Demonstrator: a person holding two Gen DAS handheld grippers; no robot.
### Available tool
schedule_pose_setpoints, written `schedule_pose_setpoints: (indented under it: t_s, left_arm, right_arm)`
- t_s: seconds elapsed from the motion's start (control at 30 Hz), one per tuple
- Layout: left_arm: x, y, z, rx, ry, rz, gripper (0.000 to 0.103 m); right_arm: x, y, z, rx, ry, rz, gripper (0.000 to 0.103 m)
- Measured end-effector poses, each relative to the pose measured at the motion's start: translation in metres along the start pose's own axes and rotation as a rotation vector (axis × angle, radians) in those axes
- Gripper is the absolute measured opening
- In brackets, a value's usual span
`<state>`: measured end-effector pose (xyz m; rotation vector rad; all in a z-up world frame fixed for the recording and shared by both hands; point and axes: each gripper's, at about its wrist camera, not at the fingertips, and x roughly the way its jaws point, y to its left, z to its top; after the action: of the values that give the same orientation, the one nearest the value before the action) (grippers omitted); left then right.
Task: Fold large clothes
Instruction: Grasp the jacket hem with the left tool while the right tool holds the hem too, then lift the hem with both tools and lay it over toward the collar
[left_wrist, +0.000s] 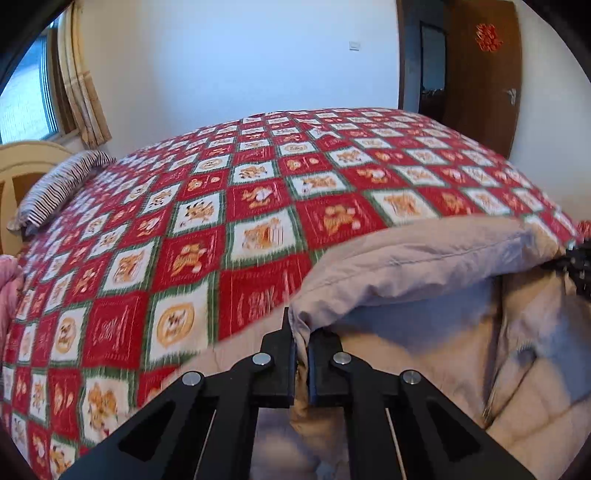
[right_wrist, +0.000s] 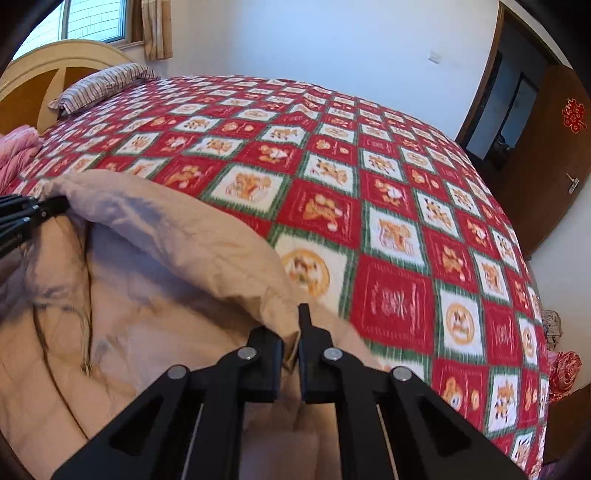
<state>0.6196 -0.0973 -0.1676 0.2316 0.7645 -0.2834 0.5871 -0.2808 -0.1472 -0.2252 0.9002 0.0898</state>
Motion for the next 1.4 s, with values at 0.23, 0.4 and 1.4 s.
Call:
schedule_pose_setpoints:
  t_s: [0.23,0.4,1.4]
  left_arm:
    - [0.007,-0.01,-0.023,0.039,0.037,0.043,0.004]
    - [-0.035,0.001,-0.013,-0.006,-0.044,0.041,0.007]
    - [0.048,-0.023,0.006,-0.053,0.058,0.219,0.102]
  right_arm:
    - [0.026,0.013,-0.02,-0.024,0.029,-0.072,0.006]
    - [0.016,0.008,-0.02,-0.013,0.02,-0.068,0.01]
    - [0.04,0.028,0.012,0.204,-0.07,0.071,0.051]
